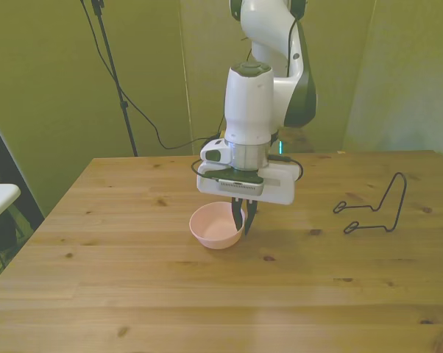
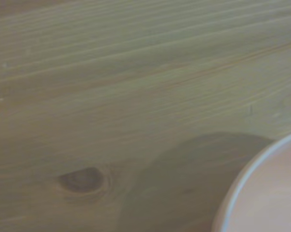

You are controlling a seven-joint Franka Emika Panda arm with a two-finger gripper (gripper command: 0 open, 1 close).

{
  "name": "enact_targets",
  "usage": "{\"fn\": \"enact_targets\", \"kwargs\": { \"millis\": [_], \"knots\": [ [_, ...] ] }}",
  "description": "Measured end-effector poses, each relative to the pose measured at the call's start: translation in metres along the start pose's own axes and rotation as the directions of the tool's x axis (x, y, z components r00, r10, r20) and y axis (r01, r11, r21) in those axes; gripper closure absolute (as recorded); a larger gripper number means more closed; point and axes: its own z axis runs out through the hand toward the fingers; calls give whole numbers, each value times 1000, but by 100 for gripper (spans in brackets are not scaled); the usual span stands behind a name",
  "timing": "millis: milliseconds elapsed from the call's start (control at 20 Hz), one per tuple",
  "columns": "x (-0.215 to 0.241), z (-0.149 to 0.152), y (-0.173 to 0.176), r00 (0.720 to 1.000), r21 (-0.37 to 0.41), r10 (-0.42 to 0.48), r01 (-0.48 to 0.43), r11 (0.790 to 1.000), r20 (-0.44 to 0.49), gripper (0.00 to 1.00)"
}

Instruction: Load the bowl

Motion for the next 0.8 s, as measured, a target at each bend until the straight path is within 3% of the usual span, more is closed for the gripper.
{"fn": "enact_targets", "kwargs": {
  "millis": [300, 550, 800],
  "knots": [
    [-20, -42, -10, 995, 102, -61, 53, 993, 74, 100],
    [-73, -93, -19, 974, 197, -154, 120, 973, 168, 100],
    [-134, -115, -34, 949, 229, -247, 200, 953, 196, 100]
  ]
}}
